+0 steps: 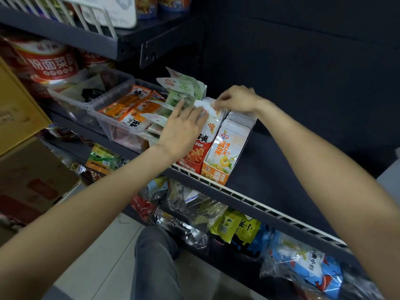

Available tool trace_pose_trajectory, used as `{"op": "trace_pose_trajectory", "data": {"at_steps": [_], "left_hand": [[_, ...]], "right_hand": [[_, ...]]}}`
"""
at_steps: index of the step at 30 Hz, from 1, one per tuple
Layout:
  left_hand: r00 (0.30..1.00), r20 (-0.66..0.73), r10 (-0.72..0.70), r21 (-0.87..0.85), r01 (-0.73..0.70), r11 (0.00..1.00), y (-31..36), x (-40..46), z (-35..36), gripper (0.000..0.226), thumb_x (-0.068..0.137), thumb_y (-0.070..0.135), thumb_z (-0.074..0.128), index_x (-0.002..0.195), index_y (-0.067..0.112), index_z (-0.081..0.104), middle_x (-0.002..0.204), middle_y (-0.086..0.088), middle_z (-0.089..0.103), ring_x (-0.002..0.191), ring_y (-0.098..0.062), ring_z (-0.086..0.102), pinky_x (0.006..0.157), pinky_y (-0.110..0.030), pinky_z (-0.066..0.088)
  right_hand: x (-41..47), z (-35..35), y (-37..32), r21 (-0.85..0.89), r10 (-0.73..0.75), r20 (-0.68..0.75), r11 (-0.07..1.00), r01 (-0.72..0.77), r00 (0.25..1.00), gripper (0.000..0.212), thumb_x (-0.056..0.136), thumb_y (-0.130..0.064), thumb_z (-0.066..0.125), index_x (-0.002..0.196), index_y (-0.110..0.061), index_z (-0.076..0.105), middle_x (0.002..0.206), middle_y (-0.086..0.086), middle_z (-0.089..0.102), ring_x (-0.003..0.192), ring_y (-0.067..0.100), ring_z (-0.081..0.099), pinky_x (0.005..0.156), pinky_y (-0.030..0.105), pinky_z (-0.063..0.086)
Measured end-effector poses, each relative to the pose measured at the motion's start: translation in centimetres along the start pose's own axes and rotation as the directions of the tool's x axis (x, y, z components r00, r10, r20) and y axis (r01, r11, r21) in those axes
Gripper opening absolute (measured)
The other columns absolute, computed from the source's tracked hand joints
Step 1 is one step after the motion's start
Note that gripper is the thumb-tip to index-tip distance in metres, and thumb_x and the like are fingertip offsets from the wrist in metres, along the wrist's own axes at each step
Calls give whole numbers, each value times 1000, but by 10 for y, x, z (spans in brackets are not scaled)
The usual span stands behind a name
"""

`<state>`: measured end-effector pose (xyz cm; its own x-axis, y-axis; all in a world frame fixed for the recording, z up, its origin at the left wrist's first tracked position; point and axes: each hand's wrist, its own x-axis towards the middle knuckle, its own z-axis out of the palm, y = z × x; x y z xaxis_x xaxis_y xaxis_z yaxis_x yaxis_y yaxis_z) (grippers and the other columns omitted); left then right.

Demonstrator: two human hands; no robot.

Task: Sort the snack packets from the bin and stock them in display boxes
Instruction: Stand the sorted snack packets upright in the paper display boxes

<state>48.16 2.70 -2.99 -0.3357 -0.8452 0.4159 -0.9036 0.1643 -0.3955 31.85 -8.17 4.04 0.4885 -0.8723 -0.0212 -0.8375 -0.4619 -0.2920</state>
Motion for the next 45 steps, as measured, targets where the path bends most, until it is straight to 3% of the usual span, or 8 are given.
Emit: {"op": "trace_pose_trajectory", "data": {"at_steps": [5, 10, 16, 20, 25, 29, 36, 45], "left_hand": [[992, -129, -4, 114, 19, 993, 7, 4, 2, 46, 75, 9, 63, 120, 14, 59, 117, -4, 62, 104, -23, 59, 108, -43, 27], [999, 21, 39, 70, -41, 997, 17, 12, -3, 49, 72, 12, 62, 121, 15, 58, 112, -3, 63, 98, -21, 60, 96, -34, 41], [988, 91, -125, -460, 153, 875, 23, 9, -10, 61, 92, 21, 52, 146, 8, 27, 150, -14, 28, 137, -30, 27, 102, -35, 39], [965, 117, -236, -534, 262, 804, 30, 20, -10, 69, 95, 34, 48, 150, 7, 16, 154, -19, 16, 143, -31, 15, 113, -36, 23], [975, 120, -186, -453, 221, 864, 32, 28, 3, 63, 98, 38, 39, 148, 3, 21, 156, -17, 19, 145, -26, 11, 117, -31, 3], [990, 97, -105, -579, 142, 803, 26, 22, 9, 56, 97, 31, 46, 146, 9, 32, 154, -11, 27, 144, -24, 18, 119, -34, 8], [956, -16, -294, -573, 232, 786, 46, -1, -1, 59, 93, 26, 52, 143, 0, 34, 150, -19, 30, 139, -34, 27, 116, -39, 21], [819, 219, -531, -633, 533, 561, 69, 1, -9, 72, 94, 35, 49, 149, 3, 14, 152, -21, 20, 134, -33, 24, 107, -38, 28]], "right_hand": [[-3, 0, 17, 45, 15, -127, 999, -10, 992, 32, 93, -37, 54, 123, -27, 59, 122, -4, 63, 121, 18, 51, 111, 49, 13], [3, 12, 13, -165, 13, -239, 985, -54, 971, 36, 88, -31, 63, 124, -30, 59, 122, 1, 63, 122, 27, 47, 108, 48, 20], [4, 8, 18, -136, 119, -65, 983, -126, 991, 58, 89, -39, 60, 142, -29, 40, 146, 11, 38, 136, 36, 27, 111, 53, 15], [-9, 6, 21, 72, -115, -369, 986, 152, 922, 28, 88, -28, 62, 116, -31, 64, 120, 2, 60, 118, 26, 49, 104, 48, 32], [-26, 21, 8, -183, -230, -207, 964, 193, 951, 17, 91, -28, 59, 99, -25, 73, 104, -6, 65, 106, 20, 51, 92, 35, 27], [-32, 15, 15, 15, -182, -365, 979, 201, 913, 16, 91, -26, 59, 97, -23, 73, 92, -5, 72, 91, 16, 62, 100, 41, 37], [-21, 21, 25, -184, -125, -328, 981, 67, 936, 32, 97, -26, 47, 125, -19, 61, 133, -3, 57, 123, 22, 45, 100, 40, 29], [-30, 26, 17, -112, -115, -316, 990, 84, 942, 30, 95, -27, 50, 123, -22, 62, 140, 0, 47, 129, 25, 35, 101, 38, 26]]}}
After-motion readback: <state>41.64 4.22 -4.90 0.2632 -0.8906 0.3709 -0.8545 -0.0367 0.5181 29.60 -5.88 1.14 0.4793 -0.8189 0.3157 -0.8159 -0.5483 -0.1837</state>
